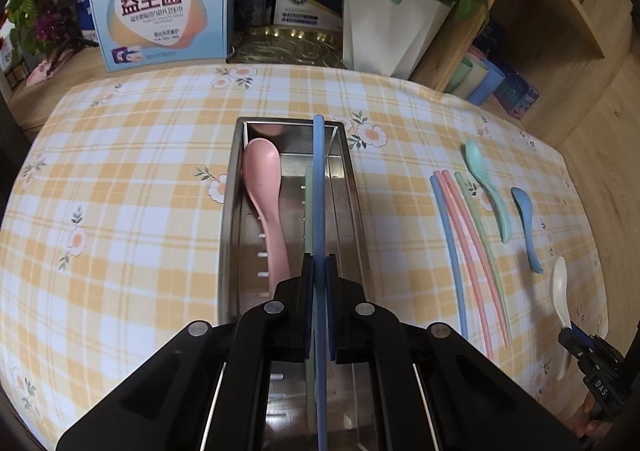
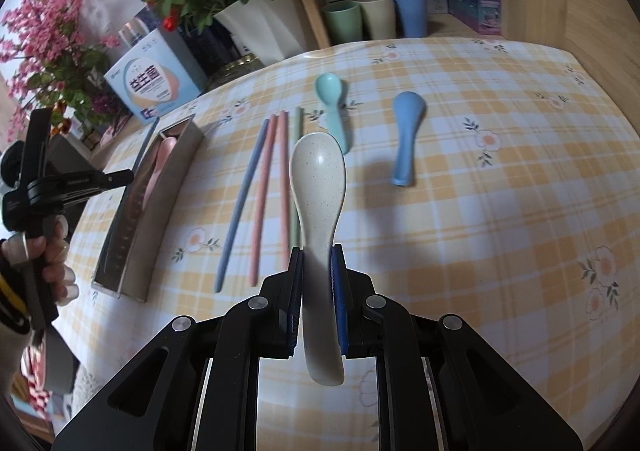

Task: Organize utensils
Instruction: 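Grasp the beige spoon with the right gripper while the left holds the chopstick over the basket, then lower the blue chopstick into the basket and open the left gripper while the right carries the beige spoon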

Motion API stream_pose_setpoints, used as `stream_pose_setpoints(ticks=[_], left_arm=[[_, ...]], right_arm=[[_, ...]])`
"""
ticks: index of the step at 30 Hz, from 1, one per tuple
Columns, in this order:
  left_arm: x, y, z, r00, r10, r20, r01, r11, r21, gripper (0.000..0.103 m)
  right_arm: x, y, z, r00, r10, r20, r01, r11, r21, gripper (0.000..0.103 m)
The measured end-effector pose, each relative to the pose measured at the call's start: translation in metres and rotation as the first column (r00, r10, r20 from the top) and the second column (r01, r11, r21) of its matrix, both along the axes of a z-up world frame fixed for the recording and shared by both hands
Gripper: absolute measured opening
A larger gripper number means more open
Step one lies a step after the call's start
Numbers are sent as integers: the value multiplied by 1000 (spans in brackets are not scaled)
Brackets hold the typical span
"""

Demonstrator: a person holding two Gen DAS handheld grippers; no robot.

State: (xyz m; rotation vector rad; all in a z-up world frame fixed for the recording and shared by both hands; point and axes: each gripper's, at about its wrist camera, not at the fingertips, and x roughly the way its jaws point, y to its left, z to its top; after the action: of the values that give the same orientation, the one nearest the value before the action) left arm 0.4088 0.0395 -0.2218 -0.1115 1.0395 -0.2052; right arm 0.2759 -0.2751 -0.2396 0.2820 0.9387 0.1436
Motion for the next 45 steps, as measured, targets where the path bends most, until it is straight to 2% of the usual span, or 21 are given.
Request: stream_pose_setpoints(ticks=[3, 11, 23, 29, 45], left_arm=[[8, 0, -13, 999, 3, -40, -4, 999, -34, 6], [15, -4, -26, 996, -8, -84, 4, 999, -44, 6], [18, -14, -36, 993, -32, -117, 33, 999, 4, 6], [20, -14, -39, 990, -22, -139, 23, 1000, 4, 6], [6, -9, -21, 996, -28, -90, 30, 999, 22, 7]], right_arm=[[3, -4, -4, 1000, -15, -16, 15, 1000, -1, 14], [7, -11, -3, 1000, -25, -7, 25, 1000, -5, 14], [3, -31, -2, 997, -82, -9, 82, 997, 5, 14], [1, -33, -4, 996, -89, -14, 89, 996, 13, 14], [-1, -30, 3, 997, -81, -5, 81, 997, 12, 14]])
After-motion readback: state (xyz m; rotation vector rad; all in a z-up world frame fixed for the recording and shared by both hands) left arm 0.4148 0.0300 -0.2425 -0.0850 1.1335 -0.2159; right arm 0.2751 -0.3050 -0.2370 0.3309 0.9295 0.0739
